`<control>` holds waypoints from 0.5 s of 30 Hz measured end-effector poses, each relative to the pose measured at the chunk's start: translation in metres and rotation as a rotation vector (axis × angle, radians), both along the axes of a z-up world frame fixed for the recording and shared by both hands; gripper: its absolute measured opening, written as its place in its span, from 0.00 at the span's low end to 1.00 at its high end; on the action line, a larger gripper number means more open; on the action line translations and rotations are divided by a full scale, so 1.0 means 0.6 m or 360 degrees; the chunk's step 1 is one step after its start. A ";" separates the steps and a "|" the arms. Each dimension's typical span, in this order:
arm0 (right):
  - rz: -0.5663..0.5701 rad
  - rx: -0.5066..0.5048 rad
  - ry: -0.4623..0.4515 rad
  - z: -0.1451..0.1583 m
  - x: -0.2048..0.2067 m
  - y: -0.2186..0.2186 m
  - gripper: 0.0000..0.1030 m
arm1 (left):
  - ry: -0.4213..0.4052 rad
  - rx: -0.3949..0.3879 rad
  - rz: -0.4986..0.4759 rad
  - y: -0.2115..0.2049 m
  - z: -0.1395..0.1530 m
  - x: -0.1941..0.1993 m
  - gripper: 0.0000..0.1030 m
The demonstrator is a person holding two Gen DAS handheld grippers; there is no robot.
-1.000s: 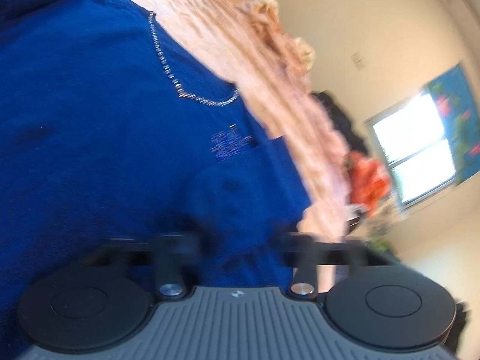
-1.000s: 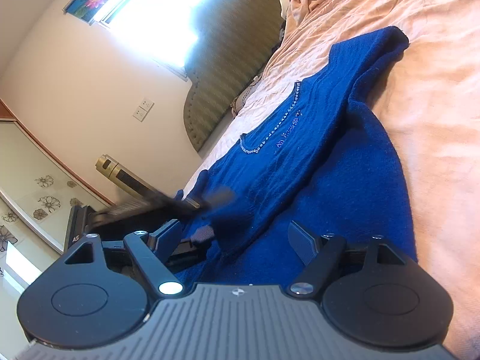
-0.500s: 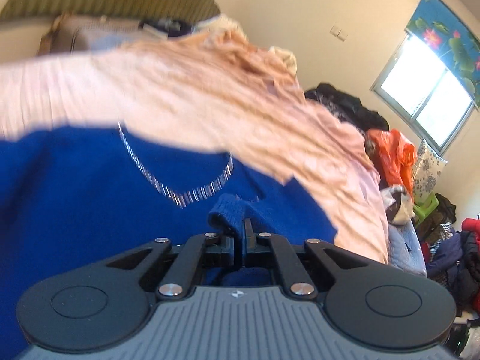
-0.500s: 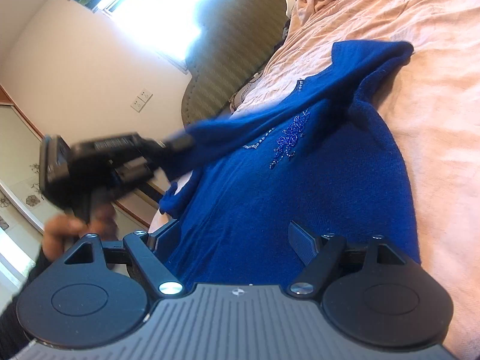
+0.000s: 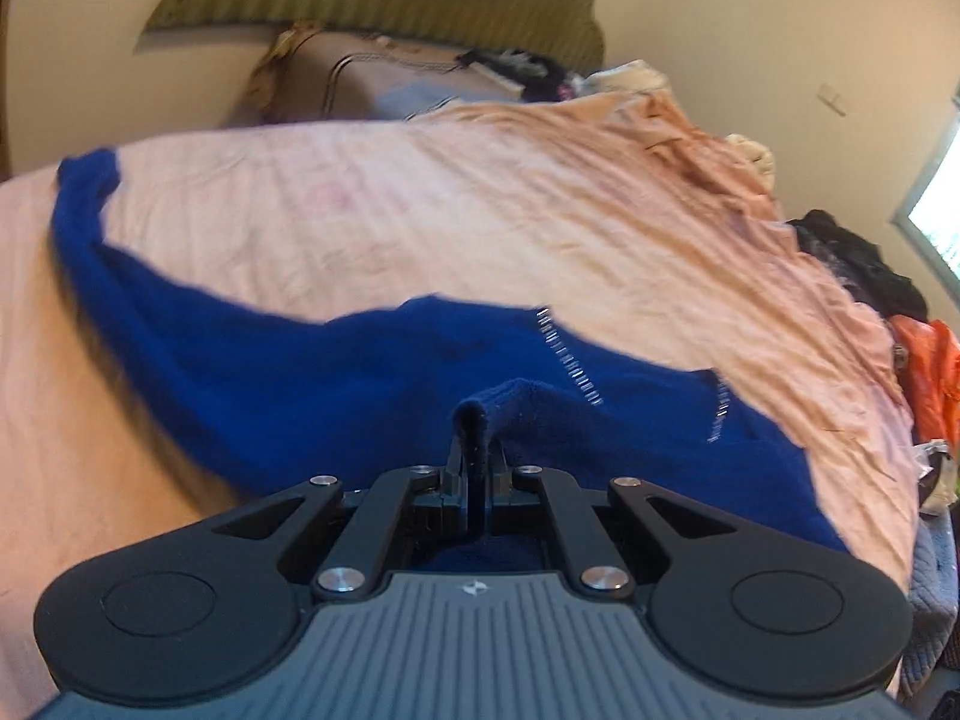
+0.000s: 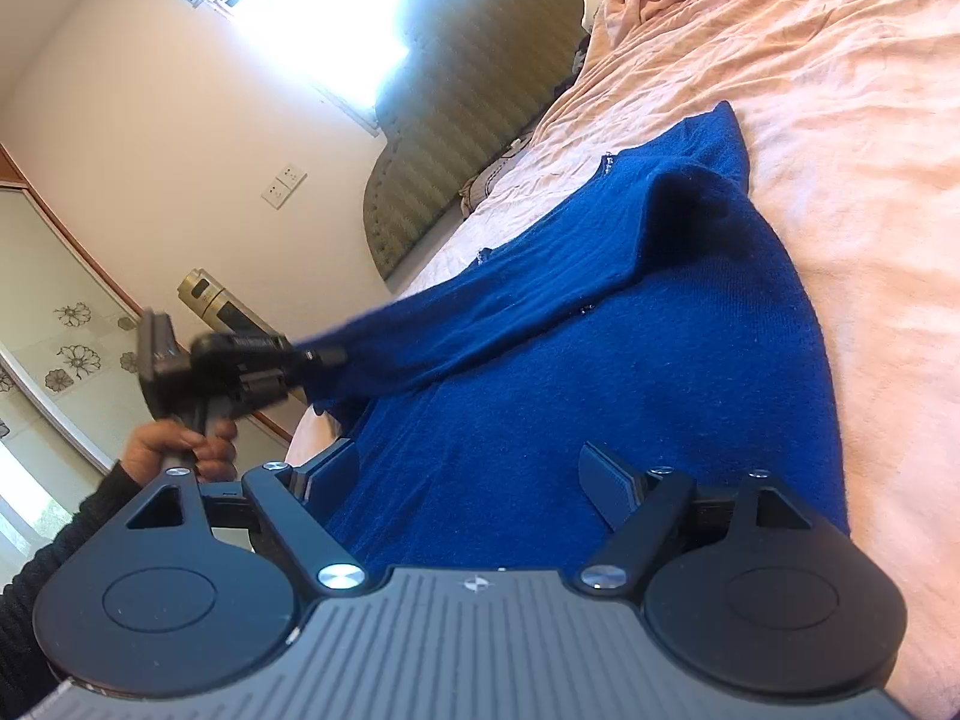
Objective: Fold small clothes
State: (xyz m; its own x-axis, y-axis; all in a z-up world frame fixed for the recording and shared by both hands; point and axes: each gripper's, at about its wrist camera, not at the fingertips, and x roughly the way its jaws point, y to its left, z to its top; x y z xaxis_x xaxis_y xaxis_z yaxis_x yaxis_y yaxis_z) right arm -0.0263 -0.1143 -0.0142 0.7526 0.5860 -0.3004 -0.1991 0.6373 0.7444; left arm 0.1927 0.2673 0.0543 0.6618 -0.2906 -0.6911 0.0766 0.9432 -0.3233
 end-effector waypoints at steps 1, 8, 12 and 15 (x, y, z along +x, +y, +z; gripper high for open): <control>-0.0001 -0.0007 0.0013 0.002 0.003 0.000 0.82 | 0.0015 0.0011 0.0004 0.002 -0.008 -0.002 0.04; -0.0134 -0.0115 -0.0196 0.107 0.069 -0.045 0.81 | 0.0000 0.0028 0.0013 0.010 0.002 -0.015 0.04; -0.0234 -0.0246 -0.0107 0.122 0.180 -0.071 0.80 | -0.0017 0.0074 0.0035 0.024 0.022 -0.008 0.04; -0.0212 -0.0215 0.0078 0.097 0.264 -0.076 0.80 | 0.0013 0.0104 0.0011 0.017 0.014 -0.004 0.04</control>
